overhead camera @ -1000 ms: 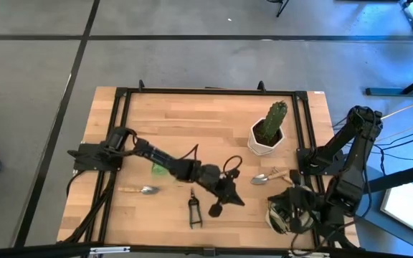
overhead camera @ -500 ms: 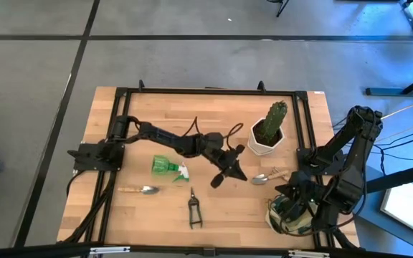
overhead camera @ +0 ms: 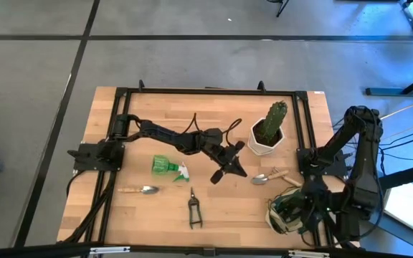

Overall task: Pick & Place Garden tools in Gardening bag
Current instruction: Adjust the white bag

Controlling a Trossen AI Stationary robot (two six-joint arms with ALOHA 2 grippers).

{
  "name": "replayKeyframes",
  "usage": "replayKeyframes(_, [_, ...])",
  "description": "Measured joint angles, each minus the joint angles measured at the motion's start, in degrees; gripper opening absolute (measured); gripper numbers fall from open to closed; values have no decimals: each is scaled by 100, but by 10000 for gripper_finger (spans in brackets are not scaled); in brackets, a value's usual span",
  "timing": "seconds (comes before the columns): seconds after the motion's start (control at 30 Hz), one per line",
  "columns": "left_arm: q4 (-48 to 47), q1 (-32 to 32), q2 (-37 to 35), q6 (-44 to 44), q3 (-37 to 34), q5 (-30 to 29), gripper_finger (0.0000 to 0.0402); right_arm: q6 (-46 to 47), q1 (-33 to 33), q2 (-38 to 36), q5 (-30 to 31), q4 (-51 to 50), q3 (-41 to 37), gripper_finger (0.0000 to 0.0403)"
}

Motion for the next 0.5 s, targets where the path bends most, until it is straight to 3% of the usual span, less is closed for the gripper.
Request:
replayKeyframes(0.2, [577,0,341,-340,0,-51,1,682,4,253,-1205,-487,0,1])
replayKeyframes(0.37, [1642,36,917,-1104,145,99,2,940,2,313,-1252,-569,-2,1])
replayKeyframes(0.5, [1516,-15,1463,-1370,818,580,2,1224,4,310,-1490,-510,-124,1])
